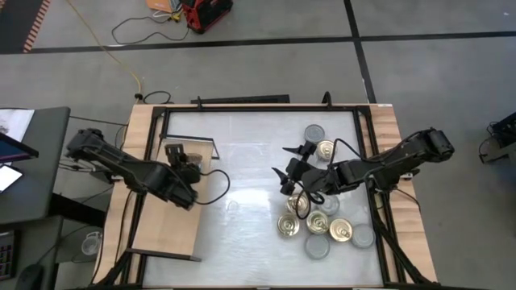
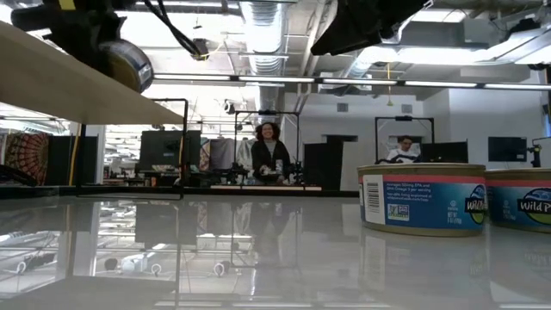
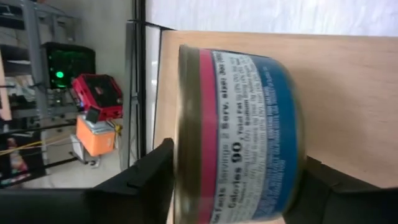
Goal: Stack canned seafood by type on shelf
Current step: Put the blue tuna can on the shelf
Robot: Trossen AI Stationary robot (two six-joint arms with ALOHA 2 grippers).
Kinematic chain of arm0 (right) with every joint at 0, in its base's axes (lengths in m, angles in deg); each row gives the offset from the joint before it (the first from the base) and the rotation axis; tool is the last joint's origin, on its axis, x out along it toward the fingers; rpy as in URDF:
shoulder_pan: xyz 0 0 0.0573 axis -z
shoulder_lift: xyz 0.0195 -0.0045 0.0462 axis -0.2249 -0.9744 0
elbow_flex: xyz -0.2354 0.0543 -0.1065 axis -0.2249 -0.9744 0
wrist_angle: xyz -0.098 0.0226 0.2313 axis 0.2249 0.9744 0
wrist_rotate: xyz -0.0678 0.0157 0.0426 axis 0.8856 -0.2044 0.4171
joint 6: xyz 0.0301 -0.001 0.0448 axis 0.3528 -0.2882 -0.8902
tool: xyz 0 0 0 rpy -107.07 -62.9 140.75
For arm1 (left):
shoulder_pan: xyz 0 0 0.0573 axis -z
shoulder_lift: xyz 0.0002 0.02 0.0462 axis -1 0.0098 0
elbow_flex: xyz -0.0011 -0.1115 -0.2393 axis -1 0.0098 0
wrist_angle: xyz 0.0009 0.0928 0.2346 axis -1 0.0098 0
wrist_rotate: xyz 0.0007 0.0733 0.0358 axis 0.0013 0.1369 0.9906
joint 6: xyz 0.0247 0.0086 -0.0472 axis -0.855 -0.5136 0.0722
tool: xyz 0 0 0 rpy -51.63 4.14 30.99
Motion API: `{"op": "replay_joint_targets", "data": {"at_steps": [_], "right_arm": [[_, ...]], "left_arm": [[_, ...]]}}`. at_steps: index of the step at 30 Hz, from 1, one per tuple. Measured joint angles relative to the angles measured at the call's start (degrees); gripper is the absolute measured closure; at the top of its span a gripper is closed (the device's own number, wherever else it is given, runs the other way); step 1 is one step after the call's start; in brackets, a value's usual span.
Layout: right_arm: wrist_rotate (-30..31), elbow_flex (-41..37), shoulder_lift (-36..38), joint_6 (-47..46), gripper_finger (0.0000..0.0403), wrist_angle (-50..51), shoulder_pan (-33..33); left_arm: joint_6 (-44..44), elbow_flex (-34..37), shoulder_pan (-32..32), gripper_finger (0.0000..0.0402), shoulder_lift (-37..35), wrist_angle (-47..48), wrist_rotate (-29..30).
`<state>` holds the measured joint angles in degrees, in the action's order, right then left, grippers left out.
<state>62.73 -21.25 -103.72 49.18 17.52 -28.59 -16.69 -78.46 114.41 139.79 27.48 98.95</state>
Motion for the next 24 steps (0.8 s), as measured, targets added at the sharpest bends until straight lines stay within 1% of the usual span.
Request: {"op": "replay_joint_targets", "data": {"at_steps": [5, 7, 13, 20, 24], "right_arm": [[-0.3, 0.0, 0.0, 0.0, 0.0027, 0.0, 0.0], [-0.3, 0.0, 0.0, 0.0, 0.0027, 0.0, 0.0], [-0.4, 0.0, 0.0, -0.4, 0.0027, 0.1, -0.1], [-1.9, 0.0, 0.0, -1.5, 0.0027, 0.4, -0.1], [-1.9, 0.0, 0.0, -1.3, 0.0027, 0.4, -0.1]], "left_arm": [[-0.5, 0.0, -1.6, 0.0129, 2.5, -0.1, -0.5], [-0.3, 0.0, -3.0, 0.0122, 2.7, 0.0, -1.9], [-1.4, 0.0, -6.4, 0.0118, 2.5, 0.3, -6.4], [-3.6, -1.7, -7.2, 0.0117, 2.4, 0.1, -12.5], [-3.7, -3.5, -7.1, 0.0117, 2.4, -0.2, -13.8]]}}
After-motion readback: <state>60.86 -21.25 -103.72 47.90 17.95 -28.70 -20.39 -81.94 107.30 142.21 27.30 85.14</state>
